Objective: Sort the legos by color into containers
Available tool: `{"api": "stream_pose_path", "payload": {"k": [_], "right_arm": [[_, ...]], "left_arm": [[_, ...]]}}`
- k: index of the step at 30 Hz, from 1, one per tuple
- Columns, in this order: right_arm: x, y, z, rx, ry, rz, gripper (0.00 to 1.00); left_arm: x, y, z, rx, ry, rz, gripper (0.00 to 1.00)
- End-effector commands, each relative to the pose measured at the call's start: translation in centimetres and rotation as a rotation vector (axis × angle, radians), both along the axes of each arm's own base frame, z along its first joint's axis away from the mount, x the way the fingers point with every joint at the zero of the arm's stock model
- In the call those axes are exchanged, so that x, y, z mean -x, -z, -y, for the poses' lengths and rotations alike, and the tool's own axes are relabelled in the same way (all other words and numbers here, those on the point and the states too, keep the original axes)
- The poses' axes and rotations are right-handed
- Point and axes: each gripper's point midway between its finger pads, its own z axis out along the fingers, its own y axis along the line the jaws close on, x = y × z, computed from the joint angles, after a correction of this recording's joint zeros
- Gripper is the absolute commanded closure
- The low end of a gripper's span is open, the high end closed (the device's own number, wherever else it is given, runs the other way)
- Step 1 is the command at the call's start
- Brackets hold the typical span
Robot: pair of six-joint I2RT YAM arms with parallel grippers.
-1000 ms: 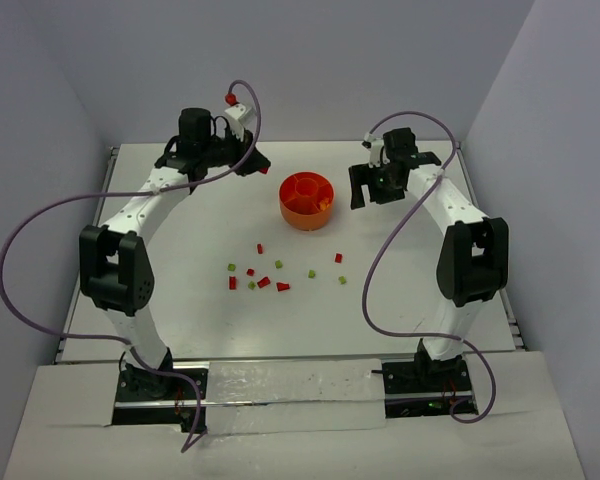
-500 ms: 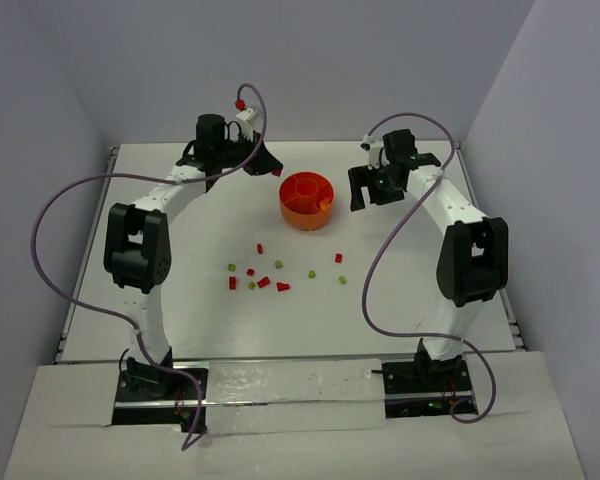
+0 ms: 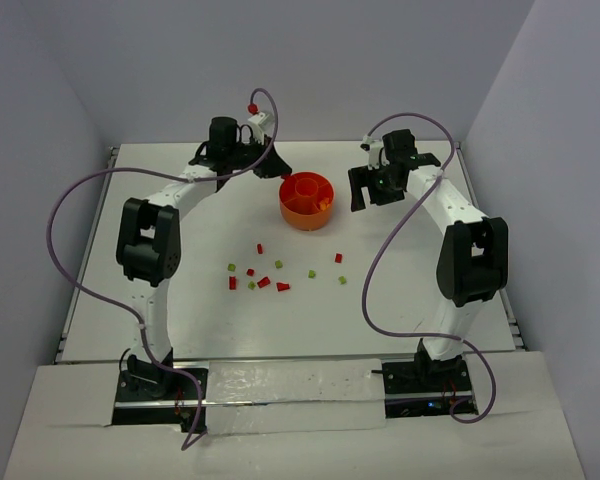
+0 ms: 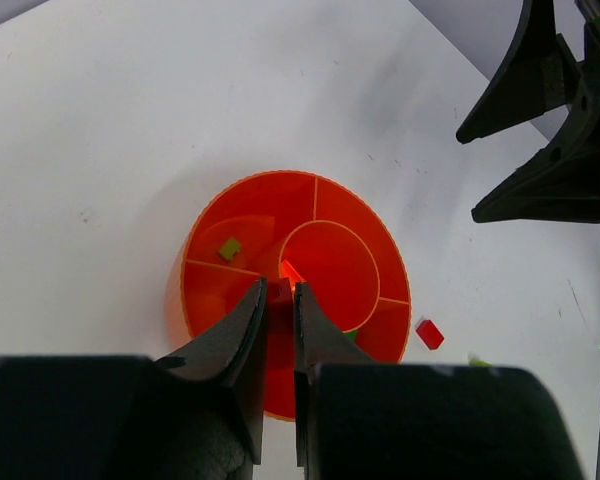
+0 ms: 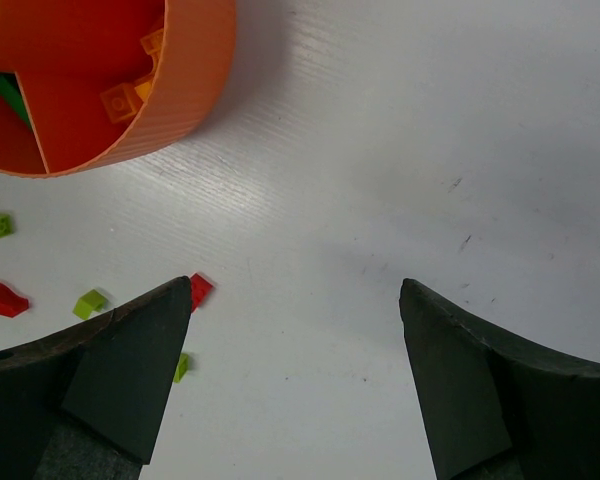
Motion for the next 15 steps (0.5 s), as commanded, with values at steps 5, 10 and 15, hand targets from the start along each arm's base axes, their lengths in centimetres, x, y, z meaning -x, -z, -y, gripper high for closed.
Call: {"api": "stream_pose_path", "payload": {"k": [5, 10, 15], "right_arm": [[-0.5, -0.8, 0.0, 0.003, -0.005, 0.019, 0.09], [0.0, -0.4, -0.2, -0.006, -0.012, 0.004, 0.10], [1.6, -0.1, -0.4, -0.020, -0.022, -0.015, 0.13]], "left_arm": [[-0.2, -0.2, 1.4, 0.006, 0.037, 0.018, 0.76], [-0.3, 0.1, 1.3, -0.009, 0.032, 0.009, 0.60], [-0.7, -0.8, 1.2, -0.015, 0.027, 0.032, 0.53]]}}
